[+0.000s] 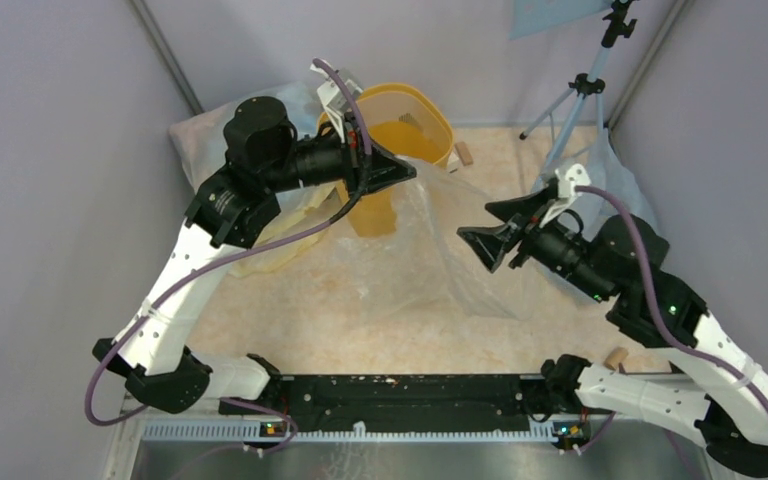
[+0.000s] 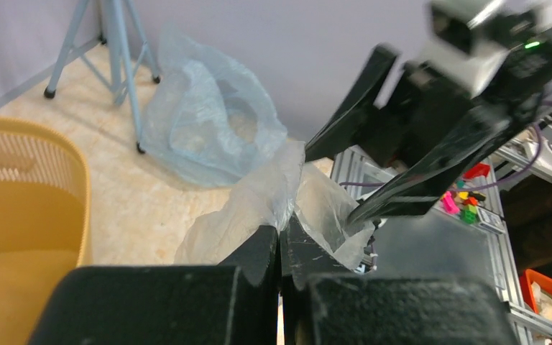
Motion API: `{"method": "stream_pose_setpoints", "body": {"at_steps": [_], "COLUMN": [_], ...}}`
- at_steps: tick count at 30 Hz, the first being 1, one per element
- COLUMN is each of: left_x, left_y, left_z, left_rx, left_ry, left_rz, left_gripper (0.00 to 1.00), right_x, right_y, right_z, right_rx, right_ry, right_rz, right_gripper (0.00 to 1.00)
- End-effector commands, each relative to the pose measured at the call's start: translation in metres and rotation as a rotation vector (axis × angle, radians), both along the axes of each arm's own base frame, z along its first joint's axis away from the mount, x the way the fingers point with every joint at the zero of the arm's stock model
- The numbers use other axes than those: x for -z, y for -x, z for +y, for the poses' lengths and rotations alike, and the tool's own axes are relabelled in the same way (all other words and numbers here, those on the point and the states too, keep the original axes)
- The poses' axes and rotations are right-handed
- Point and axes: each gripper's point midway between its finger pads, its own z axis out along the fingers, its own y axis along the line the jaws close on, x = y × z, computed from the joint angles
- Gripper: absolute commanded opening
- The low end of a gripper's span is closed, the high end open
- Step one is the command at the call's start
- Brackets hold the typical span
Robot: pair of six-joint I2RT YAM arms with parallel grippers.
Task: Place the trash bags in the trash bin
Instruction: Unfold the trash bag at the center of the board.
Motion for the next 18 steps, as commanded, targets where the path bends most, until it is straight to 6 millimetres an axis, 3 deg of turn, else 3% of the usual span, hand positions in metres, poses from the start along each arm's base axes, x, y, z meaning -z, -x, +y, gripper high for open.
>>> {"method": "stream_pose_setpoints", "body": {"at_steps": [1, 5, 12, 18], "left_x": [0.002, 0.004, -0.001, -0.008], "left_y": [-0.013, -0.011, -0.005, 0.003], "left_z": [0.007, 0.007, 0.01, 0.013], "left_rx": [-0.083, -0.07, -0.065, -0.045], "left_ry": [-0.03, -0.031, -0.026, -0.014], "left_rz": [-0.025, -0.03, -0.051, -0.063], "left_gripper": [0.0, 0.0, 0.0, 0.0], "right_x": [-0.029, -0.009, 0.066, 0.103], "right_y": [-0.005, -0.017, -0.037, -0.056], "right_z": [-0.04, -0.059, -0.069, -0.082], "right_rx": [0.168, 0.288, 0.446, 0.573], "right_ry": [-0.043, 0.029, 0.23, 0.291], "right_rz": [-0.014, 0.019, 0.176, 0.245], "right_gripper": [0.72, 0.85, 0.87, 0.87]}}
